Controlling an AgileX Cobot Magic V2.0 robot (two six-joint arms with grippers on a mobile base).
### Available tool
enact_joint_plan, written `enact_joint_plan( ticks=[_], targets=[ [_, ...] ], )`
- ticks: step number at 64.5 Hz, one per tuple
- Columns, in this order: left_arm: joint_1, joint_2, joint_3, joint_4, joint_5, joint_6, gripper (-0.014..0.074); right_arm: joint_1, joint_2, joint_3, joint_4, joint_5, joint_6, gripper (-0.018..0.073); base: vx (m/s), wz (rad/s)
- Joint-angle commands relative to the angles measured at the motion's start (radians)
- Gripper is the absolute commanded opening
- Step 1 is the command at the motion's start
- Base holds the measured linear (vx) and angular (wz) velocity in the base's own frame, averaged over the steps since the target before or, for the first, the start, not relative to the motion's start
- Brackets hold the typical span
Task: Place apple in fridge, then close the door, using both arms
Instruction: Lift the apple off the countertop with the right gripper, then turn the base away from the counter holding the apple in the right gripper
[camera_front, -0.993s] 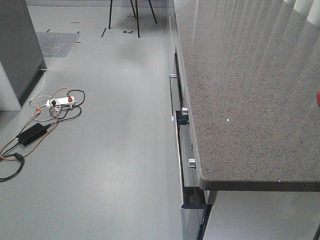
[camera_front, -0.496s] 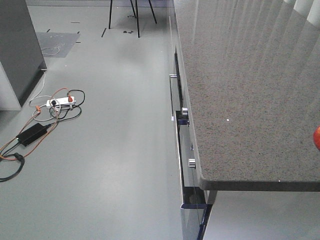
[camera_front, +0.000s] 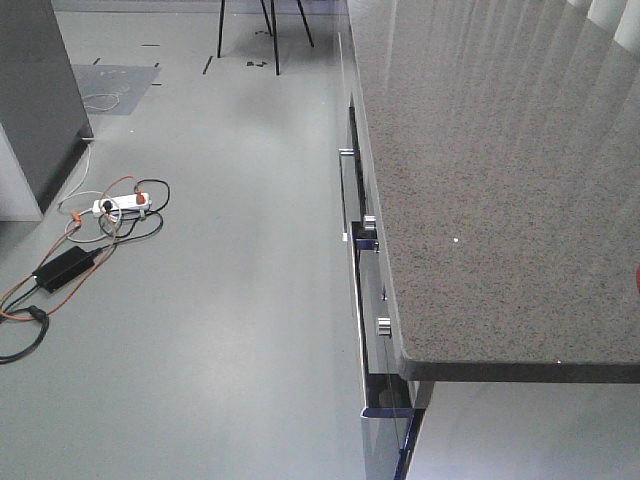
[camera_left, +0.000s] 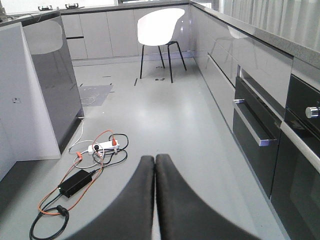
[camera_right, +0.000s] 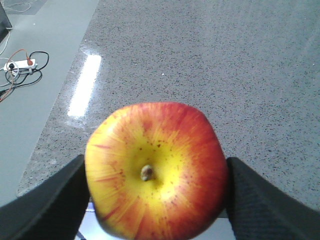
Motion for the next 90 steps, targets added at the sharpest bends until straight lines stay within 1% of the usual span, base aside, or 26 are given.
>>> enact_joint_plan(
  ticks=[1,55,69,90],
  targets=[
    [-0.005,-0.014,0.018,-0.009,-0.071,-0.004,-0.0006,-0.005,-0.003,-0.03,0.02,-0.065,-0.001,0.0225,0.0,0.0],
    [-0.005,-0.014,0.018,-0.009,-0.071,-0.004,-0.0006,-0.005,-0.003,-0.03,0.021,-0.065,-0.001,0.0225,0.0,0.03],
    [-0.005,-0.014,0.018,-0.009,-0.071,-0.004,-0.0006,-0.005,-0.003,-0.03,0.021,-0.065,-0.001,0.0225,0.02,0.29],
    [-0.005,-0.014,0.018,-0.009,-0.071,-0.004,-0.0006,-0.005,-0.003,-0.03,0.021,-0.065,-0.001,0.0225,0.02,0.48]
  ],
)
